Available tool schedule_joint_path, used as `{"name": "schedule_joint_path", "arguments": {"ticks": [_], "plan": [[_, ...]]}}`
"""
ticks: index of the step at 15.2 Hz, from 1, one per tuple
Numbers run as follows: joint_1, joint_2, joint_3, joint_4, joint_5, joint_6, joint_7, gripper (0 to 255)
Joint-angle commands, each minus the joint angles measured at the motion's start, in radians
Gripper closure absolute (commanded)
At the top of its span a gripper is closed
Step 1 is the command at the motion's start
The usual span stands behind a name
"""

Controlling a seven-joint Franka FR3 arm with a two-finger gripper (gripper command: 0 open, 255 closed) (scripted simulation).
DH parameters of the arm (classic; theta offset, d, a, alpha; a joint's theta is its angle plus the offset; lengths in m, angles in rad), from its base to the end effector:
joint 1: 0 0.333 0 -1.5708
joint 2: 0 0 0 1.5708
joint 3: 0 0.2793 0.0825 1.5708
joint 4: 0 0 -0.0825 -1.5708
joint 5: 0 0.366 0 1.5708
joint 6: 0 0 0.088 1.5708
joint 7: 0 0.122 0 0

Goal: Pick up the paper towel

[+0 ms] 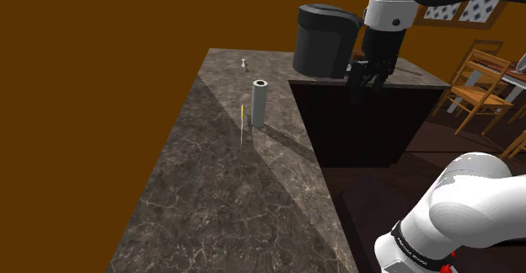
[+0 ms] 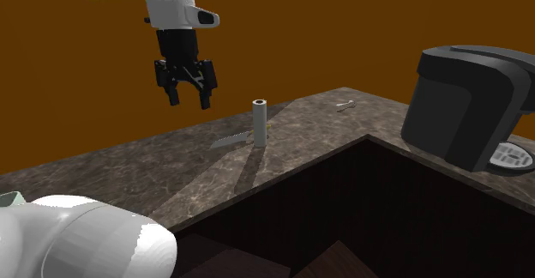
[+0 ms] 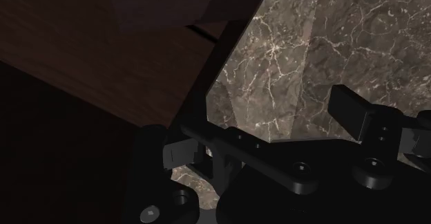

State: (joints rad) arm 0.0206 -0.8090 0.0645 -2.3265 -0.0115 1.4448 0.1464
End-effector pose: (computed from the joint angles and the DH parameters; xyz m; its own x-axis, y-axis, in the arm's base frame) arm 0.2939 0.0282 0.5588 0.9942 -0.0859 -0.0643 -0.0815 -0.9943 0.0682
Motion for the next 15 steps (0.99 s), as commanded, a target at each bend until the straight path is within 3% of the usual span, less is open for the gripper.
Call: {"name": "schedule_joint_path", "arguments": {"ticks": [1,8,15], "plan": [[0.000,0.000,0.000,0.000,0.000,0.000,0.000,0],[-0.014,0.284,0.000,0.133,-0.016,0.126,-0.003,0],[-0.026,0.572,0.004,0.331,-0.035,0.192,-0.002,0]]}}
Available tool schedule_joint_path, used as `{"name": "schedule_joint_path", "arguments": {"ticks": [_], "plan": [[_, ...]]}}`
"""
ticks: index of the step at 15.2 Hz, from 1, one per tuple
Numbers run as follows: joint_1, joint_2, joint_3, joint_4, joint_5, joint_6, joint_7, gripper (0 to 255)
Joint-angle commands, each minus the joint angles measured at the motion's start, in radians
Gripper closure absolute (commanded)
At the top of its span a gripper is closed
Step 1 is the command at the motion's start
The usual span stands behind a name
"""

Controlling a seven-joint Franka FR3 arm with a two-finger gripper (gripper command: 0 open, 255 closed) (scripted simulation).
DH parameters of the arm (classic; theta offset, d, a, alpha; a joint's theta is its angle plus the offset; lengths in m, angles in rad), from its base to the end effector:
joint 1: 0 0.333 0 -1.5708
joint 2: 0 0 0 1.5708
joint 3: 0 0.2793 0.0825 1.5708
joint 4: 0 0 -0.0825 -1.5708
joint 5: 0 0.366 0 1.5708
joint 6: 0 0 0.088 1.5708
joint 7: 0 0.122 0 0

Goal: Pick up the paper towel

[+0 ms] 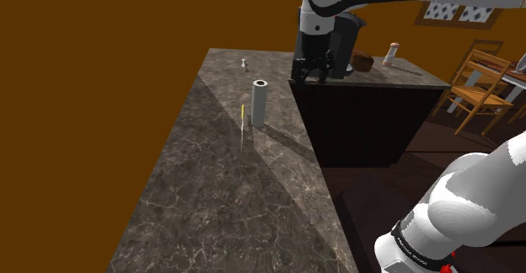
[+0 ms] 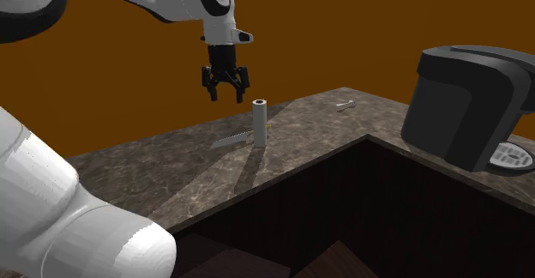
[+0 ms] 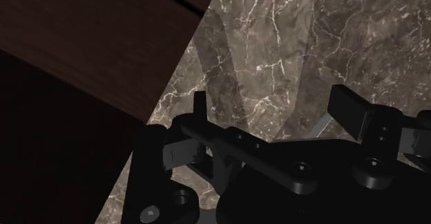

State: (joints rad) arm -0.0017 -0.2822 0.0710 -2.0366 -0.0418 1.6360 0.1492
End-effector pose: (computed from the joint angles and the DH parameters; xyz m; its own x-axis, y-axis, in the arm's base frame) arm 0.4486 0.0285 0.5068 0.9907 -0.0823 -0.1085 -0.0741 -0.9942 0.0778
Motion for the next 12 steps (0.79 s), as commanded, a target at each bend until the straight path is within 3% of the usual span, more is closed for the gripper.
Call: {"name": "schedule_joint_path", "arguments": {"ticks": [1,12], "plan": [[-0.005,0.087,-0.002,0.075,-0.008,0.004,-0.005,0],[-0.003,0.569,-0.002,0.567,-0.043,-0.045,-0.004,0]]}}
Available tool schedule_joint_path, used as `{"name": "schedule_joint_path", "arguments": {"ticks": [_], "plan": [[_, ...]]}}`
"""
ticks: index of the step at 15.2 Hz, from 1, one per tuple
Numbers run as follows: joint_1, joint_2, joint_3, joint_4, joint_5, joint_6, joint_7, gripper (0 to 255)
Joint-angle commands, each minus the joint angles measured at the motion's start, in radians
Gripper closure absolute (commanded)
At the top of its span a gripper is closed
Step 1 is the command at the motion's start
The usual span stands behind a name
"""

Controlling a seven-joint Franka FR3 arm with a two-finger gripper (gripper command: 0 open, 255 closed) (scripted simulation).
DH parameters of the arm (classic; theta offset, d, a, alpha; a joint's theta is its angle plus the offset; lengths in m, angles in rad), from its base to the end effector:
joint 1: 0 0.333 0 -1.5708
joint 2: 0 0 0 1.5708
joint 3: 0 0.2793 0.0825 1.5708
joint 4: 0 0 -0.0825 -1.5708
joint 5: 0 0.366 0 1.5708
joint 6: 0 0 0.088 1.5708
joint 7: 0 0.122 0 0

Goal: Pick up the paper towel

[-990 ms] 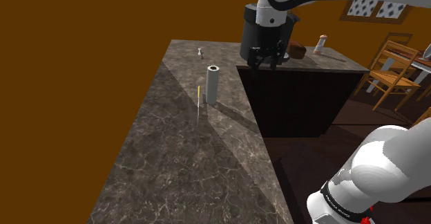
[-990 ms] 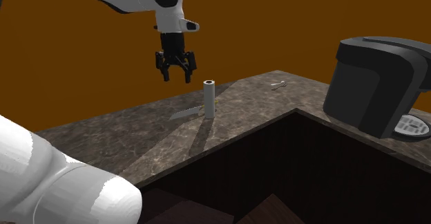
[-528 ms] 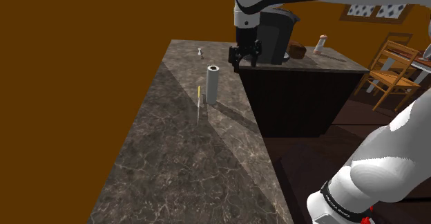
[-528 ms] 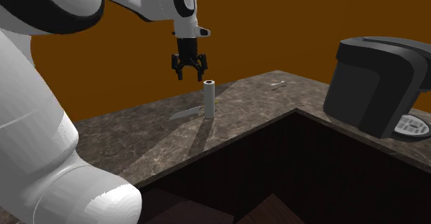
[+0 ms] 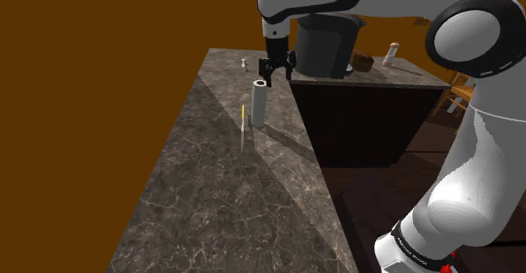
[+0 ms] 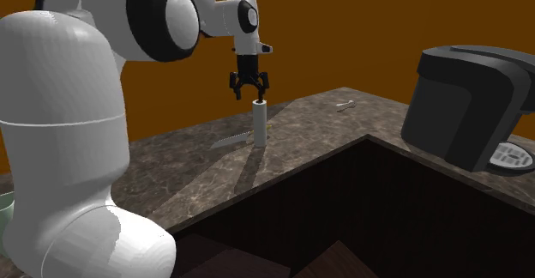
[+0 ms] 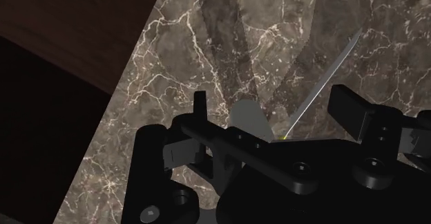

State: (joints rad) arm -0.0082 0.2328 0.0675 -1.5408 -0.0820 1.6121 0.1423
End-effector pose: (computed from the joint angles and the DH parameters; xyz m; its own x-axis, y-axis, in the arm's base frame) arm 0.5868 0.0221 0.4588 0.9856 -0.0792 -0.1496 -0.0667 -0.9940 0.0868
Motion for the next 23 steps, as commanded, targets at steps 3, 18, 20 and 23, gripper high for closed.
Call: {"name": "schedule_joint_path", "arguments": {"ticks": [3,18,20,23], "plan": [[0.009,0.208,-0.002,0.269,-0.013,-0.075,-0.002,0],[0.015,0.356,-0.005,0.371,-0.020,-0.039,0.000,255],[0.015,0.356,-0.005,0.371,-0.020,-0.039,0.000,255],[0.015,0.355,-0.005,0.370,-0.020,-0.039,0.001,255]]}}
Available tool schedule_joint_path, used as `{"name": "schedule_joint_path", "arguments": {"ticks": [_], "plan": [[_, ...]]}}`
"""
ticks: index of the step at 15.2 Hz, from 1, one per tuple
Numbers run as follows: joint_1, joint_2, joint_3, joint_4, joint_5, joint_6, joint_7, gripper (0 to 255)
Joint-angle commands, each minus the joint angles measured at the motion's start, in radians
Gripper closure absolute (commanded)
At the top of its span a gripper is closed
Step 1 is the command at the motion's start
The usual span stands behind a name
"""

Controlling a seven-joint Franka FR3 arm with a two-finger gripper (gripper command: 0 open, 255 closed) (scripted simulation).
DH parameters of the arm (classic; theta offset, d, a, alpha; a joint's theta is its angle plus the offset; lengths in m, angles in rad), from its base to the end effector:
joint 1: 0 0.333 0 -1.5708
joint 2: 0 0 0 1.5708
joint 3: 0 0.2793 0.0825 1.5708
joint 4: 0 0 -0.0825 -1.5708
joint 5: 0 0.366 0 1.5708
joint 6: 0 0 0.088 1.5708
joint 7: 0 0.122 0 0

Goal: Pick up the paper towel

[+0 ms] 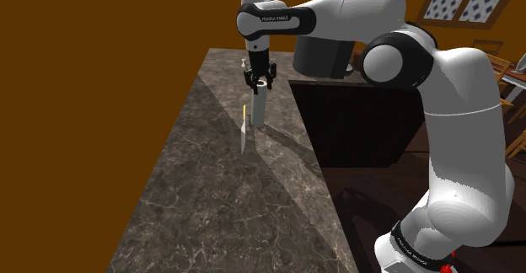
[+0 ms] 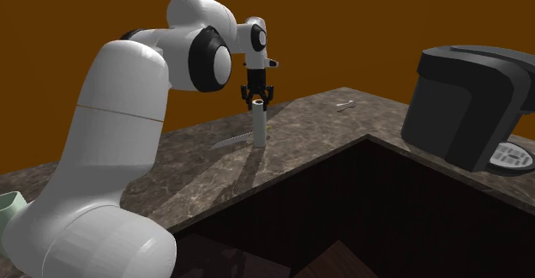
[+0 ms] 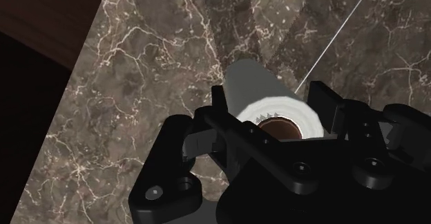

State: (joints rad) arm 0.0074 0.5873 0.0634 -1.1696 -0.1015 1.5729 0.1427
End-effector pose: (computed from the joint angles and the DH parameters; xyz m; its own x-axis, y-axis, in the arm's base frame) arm 0.6623 0.0253 0.3979 0.9823 -0.0764 -0.1709 -0.0617 -0.9940 0.0898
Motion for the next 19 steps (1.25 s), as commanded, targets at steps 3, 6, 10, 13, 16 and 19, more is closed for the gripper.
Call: {"name": "schedule_joint_path", "arguments": {"ticks": [3,6,10,13,16,19], "plan": [[-0.001,0.004,-0.001,0.018,-0.001,-0.014,-0.003,255],[0.000,0.009,-0.002,0.066,-0.001,-0.058,-0.006,255],[0.003,0.022,-0.002,0.141,-0.002,-0.120,-0.010,255],[0.006,0.039,-0.003,0.209,-0.002,-0.171,-0.014,255],[0.009,0.063,-0.004,0.291,-0.004,-0.229,-0.018,255],[0.011,0.076,-0.005,0.328,-0.005,-0.253,-0.020,255]]}}
